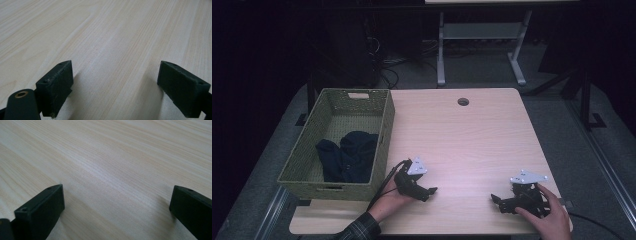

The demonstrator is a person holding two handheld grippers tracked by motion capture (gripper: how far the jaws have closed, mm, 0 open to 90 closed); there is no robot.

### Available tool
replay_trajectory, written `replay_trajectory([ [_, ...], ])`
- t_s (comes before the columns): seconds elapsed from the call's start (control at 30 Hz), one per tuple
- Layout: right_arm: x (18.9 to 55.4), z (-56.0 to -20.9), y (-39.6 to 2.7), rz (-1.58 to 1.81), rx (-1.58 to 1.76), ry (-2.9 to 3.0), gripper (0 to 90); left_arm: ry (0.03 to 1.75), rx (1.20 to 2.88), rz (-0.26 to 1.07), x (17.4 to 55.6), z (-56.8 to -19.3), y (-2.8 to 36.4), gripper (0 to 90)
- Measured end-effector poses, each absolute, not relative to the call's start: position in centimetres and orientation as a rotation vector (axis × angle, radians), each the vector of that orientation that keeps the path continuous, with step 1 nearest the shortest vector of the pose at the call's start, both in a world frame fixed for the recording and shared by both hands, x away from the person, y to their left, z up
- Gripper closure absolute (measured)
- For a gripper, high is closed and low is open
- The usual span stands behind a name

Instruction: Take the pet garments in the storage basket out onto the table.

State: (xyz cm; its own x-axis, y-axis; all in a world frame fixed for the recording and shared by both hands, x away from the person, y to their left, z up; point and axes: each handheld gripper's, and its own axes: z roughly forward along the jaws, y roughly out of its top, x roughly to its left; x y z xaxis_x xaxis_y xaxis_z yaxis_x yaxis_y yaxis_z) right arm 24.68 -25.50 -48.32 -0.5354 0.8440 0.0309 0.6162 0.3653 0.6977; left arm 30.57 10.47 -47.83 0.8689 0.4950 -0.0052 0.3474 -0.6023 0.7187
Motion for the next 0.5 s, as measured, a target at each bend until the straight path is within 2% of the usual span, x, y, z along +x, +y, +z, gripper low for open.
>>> replay_trajectory([
  [0.5,24.68,-48.32,-25.5,0.958,1.283,2.299,0.0,0.658,2.284,0.227,31.02,-47.27,10.93,13.6],
])
